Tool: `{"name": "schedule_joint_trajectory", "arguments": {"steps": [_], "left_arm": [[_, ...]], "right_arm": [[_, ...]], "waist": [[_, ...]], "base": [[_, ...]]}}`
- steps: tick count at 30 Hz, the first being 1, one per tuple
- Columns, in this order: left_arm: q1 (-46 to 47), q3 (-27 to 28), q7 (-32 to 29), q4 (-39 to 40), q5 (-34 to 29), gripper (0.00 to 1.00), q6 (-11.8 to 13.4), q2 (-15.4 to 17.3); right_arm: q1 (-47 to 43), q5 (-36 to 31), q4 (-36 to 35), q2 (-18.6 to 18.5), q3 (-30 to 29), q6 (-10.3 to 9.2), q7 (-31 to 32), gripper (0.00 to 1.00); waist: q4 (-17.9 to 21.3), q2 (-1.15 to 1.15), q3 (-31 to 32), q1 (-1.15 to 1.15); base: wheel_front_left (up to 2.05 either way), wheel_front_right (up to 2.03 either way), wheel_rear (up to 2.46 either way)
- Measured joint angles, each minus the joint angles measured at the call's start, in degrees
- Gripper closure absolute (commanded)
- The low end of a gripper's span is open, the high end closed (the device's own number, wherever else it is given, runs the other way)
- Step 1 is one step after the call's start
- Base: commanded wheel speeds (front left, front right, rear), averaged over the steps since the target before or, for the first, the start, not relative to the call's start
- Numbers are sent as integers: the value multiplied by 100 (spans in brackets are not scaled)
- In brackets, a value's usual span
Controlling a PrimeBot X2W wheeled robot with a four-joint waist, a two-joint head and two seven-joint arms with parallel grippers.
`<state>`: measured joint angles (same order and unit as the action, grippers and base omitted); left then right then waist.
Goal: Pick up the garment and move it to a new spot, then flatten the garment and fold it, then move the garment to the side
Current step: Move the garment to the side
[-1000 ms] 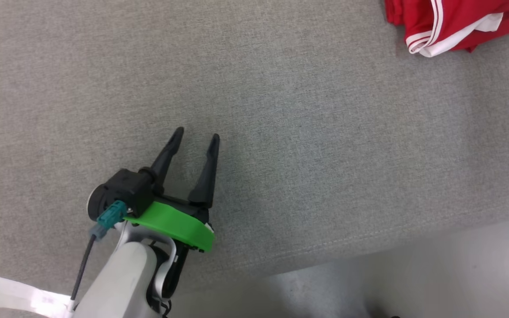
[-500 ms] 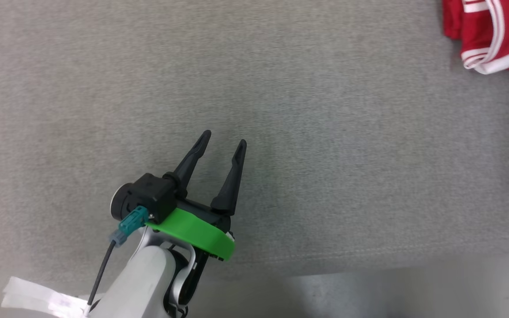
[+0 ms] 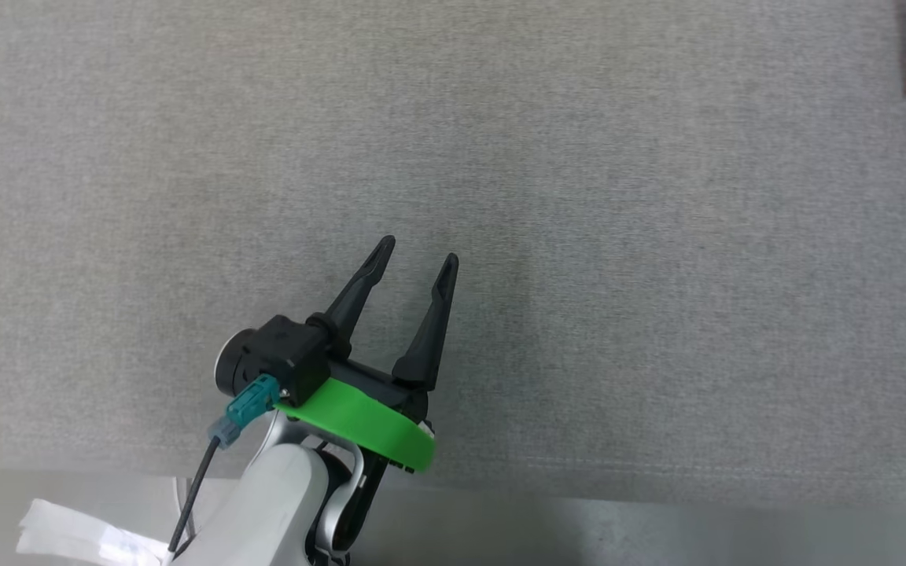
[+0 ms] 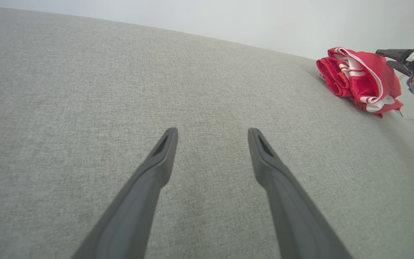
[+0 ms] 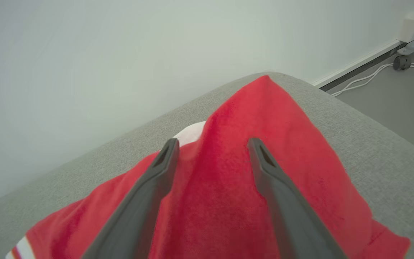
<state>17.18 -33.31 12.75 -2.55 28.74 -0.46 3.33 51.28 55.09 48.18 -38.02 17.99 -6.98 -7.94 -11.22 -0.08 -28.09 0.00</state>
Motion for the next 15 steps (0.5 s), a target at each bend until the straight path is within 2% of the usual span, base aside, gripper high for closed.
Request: {"name": "schedule_joint_trajectory", "arguments": {"steps": [8,15], "left_arm": [[-119,5,49,124,0,0,55,-13],[-186,10,51,132,0,0,57,-15]], "right_arm": [[3,87,254,43,-67,-12,101,0],[102,73,355,170,-55,-16,99,0]], "waist": [[-231,0,-100,0],[-260,0,-112,0]], "base": [[0,0,0],[0,0,0]]}}
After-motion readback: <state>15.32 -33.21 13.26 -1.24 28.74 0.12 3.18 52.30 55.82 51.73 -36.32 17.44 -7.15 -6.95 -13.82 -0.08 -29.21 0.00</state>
